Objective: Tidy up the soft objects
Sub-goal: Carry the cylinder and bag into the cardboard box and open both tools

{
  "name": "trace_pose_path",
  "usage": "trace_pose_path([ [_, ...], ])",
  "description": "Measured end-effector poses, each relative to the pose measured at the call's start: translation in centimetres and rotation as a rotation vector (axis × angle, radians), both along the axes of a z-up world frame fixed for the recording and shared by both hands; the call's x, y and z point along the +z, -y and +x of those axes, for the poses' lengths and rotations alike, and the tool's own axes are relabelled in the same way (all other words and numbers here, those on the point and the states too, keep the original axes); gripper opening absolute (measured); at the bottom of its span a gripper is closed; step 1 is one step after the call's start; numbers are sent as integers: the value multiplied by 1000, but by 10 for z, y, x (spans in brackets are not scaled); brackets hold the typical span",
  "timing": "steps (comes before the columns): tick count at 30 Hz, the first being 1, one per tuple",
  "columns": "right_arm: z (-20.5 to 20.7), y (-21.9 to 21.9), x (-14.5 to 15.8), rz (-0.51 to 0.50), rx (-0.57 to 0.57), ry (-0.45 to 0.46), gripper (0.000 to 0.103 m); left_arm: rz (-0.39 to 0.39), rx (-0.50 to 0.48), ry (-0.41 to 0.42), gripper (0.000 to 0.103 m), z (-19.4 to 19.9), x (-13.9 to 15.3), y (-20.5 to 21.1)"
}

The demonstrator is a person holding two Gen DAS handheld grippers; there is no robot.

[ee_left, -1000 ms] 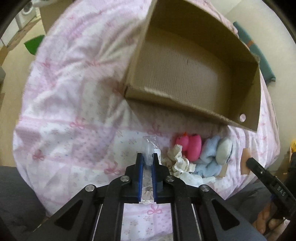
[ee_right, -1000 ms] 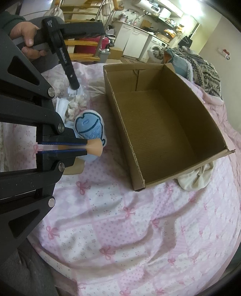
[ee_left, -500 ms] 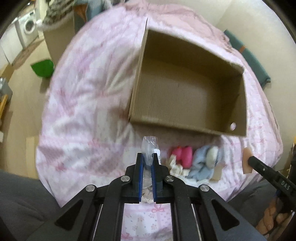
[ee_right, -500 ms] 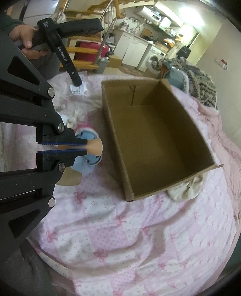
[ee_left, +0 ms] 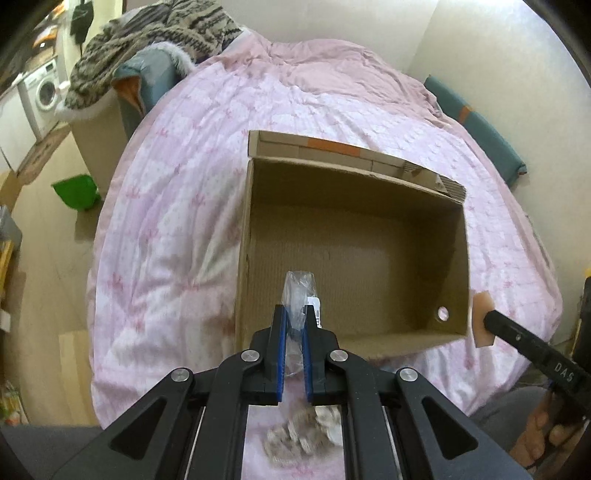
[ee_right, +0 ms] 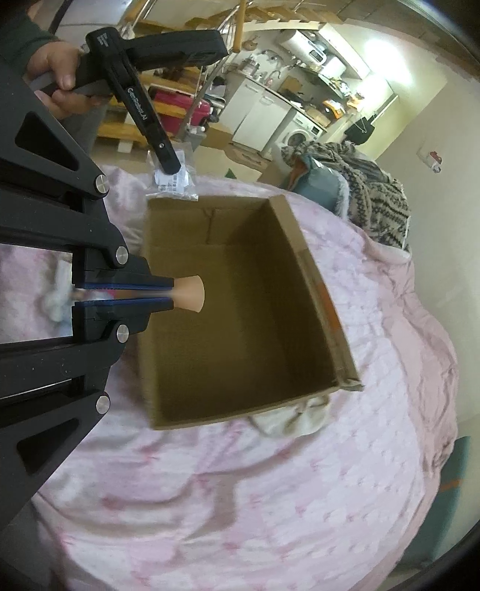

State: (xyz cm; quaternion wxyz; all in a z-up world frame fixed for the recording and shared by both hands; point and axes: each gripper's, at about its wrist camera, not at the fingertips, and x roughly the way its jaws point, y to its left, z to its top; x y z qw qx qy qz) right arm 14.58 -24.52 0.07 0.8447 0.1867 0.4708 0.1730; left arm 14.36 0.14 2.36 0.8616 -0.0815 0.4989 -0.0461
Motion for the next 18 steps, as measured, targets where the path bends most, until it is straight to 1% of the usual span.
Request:
trace_pose_path([
  [3,14,5,-11,-15,-20,8,5,54,-12,4,7,15,-15,7],
  [6,25,11,-25,-18,-38,9,5,87,-31,26,7,24,-28,12],
  [10,29,18,-41,17,-70,-7,5,62,-32,52,7,25,-45,12],
  [11,28,18,-42,29,-73,3,5,69,-24,61,7,26,-47,12],
  [12,27,17,-41,25,-73,11,5,84,-23,67,7,26,-48,13],
  [14,27,13,-40,-24,-69,21,5,100,-31,77,7,26,-47,16],
  [18,29,12,-49,-31,-69,-10,5,103,-35,81,7,27,-49,19],
])
